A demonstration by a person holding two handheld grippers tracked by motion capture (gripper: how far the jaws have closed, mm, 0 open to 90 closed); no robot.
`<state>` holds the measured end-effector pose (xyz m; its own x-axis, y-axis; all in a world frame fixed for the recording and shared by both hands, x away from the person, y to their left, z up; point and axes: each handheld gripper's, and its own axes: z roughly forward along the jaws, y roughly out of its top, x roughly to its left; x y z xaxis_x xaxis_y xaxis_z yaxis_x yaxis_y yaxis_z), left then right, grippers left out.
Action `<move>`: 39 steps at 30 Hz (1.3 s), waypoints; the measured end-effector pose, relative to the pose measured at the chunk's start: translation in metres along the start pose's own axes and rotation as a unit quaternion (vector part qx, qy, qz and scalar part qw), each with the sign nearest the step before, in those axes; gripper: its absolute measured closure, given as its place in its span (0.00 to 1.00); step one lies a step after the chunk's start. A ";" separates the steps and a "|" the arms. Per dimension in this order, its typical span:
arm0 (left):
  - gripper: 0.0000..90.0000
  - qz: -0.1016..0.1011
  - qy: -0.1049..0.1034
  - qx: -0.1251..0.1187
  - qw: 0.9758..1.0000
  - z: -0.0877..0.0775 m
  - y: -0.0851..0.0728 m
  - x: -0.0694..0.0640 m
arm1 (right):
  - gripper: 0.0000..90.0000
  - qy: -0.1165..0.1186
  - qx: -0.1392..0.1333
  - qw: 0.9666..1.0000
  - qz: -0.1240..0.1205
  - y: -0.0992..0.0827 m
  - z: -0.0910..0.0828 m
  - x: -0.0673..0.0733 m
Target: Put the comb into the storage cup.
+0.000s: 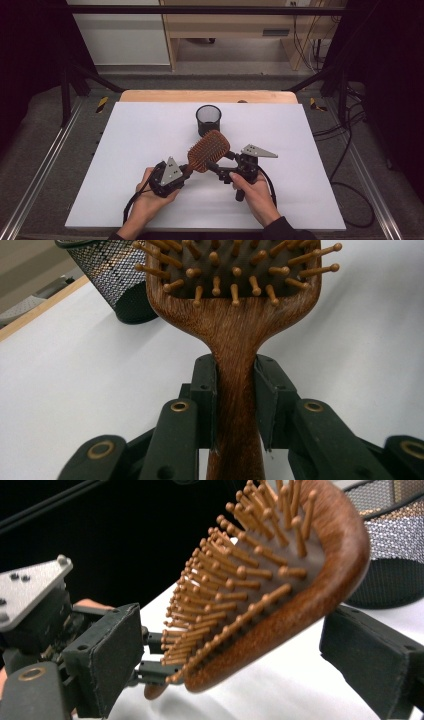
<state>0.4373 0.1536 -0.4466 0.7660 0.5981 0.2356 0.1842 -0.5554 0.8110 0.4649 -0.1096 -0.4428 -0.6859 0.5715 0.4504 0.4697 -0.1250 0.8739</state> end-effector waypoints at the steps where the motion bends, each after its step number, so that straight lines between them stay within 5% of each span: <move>1: 0.81 -0.001 0.001 -0.003 1.000 -0.001 0.000 0.000 | 0.12 0.001 -0.003 1.000 0.001 0.002 0.001 0.000; 16: 0.81 -0.007 0.010 -0.023 1.000 -0.009 0.003 0.002 | 0.19 0.015 -0.017 0.999 0.033 0.019 0.013 0.001; 39: 0.81 -0.026 0.015 -0.044 0.999 -0.014 0.003 0.004 | 0.35 0.036 -0.027 0.998 0.044 0.034 0.021 0.010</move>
<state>0.4324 0.1619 -0.4356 0.7378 0.6426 0.2067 0.1674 -0.4708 0.8662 0.4856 -0.0906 -0.4125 -0.6827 0.4963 0.5363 0.5010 -0.2164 0.8380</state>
